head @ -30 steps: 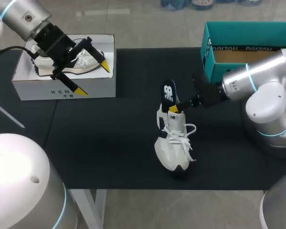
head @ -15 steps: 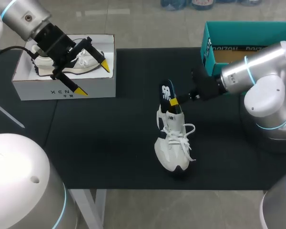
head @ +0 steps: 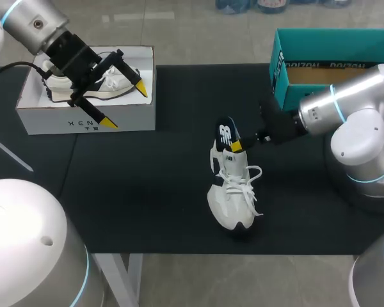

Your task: Take the shoe out of the shoebox, open the shoe tongue, remove and reinsert the insole, then place the shoe into the shoebox

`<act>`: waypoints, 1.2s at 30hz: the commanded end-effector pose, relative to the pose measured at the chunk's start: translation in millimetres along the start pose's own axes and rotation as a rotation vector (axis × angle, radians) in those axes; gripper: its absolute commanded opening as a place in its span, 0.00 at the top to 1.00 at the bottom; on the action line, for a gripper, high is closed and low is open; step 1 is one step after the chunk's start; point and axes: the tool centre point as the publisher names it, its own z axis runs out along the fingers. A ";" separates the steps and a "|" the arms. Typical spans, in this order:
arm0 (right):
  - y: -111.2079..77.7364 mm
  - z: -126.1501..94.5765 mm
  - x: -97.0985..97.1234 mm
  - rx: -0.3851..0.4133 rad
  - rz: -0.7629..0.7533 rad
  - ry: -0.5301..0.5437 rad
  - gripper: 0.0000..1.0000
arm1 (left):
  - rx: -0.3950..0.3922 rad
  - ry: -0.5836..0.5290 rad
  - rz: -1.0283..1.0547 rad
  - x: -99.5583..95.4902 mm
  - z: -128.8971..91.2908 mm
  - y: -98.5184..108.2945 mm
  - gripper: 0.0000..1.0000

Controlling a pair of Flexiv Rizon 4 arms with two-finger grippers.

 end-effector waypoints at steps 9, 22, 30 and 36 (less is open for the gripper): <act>-20.3 9.4 7.6 -0.029 0.027 0.010 0.55 | -0.002 0.001 0.000 0.6 -0.4 -0.3 0.00; 21.4 -1.1 -2.3 -0.074 -0.028 -0.026 0.31 | -0.002 0.001 0.000 0.6 -0.4 -0.3 0.00; 20.6 0.8 -4.1 -0.084 -0.032 -0.026 1.00 | -0.002 0.001 0.000 0.6 -0.4 -0.3 0.00; 11.0 -1.3 -5.9 -0.079 -0.013 -0.030 1.00 | -0.002 0.001 0.000 0.6 -0.4 -0.3 0.00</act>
